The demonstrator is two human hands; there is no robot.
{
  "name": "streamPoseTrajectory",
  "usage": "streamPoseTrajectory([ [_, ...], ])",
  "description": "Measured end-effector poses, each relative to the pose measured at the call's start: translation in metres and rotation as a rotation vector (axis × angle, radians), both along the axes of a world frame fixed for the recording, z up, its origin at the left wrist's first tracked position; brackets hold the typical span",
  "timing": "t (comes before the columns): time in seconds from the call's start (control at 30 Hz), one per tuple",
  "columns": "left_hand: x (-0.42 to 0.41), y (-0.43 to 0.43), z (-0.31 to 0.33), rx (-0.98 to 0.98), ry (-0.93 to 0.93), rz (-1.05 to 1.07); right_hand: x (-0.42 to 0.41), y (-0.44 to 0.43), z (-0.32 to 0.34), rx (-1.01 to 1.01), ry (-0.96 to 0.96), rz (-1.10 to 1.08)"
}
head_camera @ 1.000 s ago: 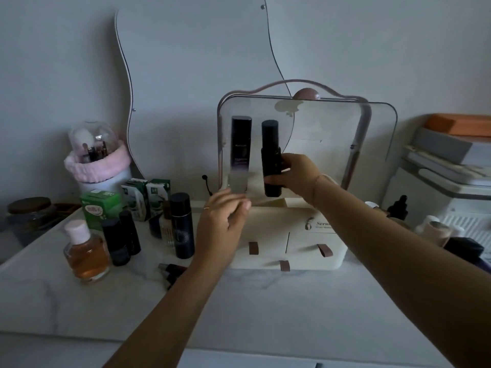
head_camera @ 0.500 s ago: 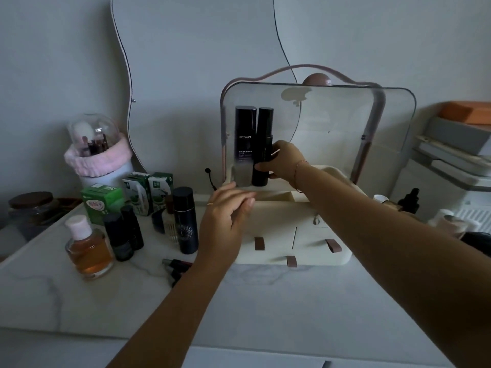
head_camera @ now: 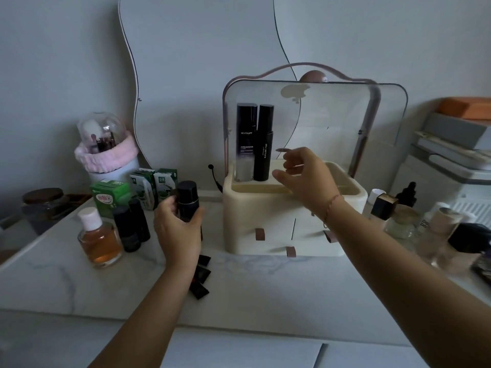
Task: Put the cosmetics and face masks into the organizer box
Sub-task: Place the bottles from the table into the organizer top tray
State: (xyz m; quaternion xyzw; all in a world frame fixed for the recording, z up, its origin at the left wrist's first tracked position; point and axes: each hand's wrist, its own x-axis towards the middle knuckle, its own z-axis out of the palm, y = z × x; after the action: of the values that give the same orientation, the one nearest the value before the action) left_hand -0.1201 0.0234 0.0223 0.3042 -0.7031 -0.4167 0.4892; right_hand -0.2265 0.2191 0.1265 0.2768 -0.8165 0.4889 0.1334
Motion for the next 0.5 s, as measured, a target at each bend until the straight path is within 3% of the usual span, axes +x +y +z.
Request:
streamPoseTrajectory([
  [0.13, -0.001, -0.002, 0.001, -0.009, -0.075, 0.013, 0.008, 0.007, 0.002, 0.003, -0.016, -0.013],
  [0.23, 0.012, 0.010, 0.013, -0.035, 0.002, -0.016, 0.022, 0.014, 0.005, -0.006, 0.010, 0.015],
  [0.37, 0.035, 0.041, 0.049, -0.094, 0.180, -0.161, 0.051, 0.021, 0.007, 0.088, 0.050, 0.262],
  [0.5, 0.042, 0.077, 0.086, -0.158, 0.212, -0.334, 0.068, 0.014, 0.015, 0.227, 0.034, 0.453],
])
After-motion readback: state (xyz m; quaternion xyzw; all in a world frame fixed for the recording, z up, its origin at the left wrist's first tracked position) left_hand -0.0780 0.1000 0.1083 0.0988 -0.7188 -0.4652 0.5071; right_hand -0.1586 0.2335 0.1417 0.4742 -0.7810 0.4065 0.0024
